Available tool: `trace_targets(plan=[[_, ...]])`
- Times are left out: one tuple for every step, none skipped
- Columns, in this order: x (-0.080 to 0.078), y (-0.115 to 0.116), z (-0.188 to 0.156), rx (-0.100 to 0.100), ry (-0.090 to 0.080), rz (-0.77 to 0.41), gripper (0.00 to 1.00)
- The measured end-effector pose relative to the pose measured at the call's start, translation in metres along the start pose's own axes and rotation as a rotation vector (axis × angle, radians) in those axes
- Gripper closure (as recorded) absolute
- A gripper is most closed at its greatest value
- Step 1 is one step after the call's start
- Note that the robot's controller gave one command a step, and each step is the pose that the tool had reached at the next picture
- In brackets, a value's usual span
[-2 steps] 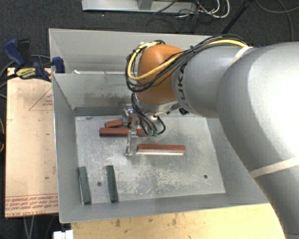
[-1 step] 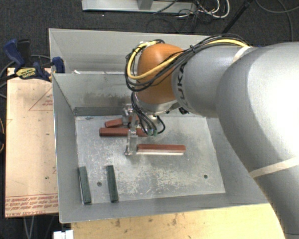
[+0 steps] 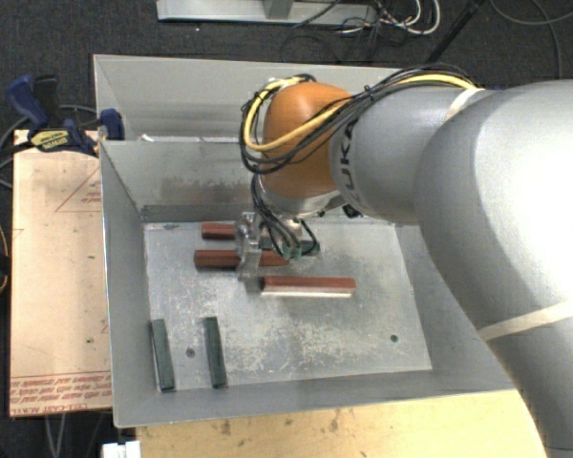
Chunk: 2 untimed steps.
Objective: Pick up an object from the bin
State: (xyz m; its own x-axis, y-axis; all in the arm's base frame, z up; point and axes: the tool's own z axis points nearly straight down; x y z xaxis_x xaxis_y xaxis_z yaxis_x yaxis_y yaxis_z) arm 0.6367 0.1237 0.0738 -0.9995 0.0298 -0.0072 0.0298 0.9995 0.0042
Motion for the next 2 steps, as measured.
trace_targets(plan=[[-0.003,0.001,-0.07,0.0,-0.003,-0.001,1.0],[-0.004,0.002,-0.084,0.001,0.002,-0.001,1.0]])
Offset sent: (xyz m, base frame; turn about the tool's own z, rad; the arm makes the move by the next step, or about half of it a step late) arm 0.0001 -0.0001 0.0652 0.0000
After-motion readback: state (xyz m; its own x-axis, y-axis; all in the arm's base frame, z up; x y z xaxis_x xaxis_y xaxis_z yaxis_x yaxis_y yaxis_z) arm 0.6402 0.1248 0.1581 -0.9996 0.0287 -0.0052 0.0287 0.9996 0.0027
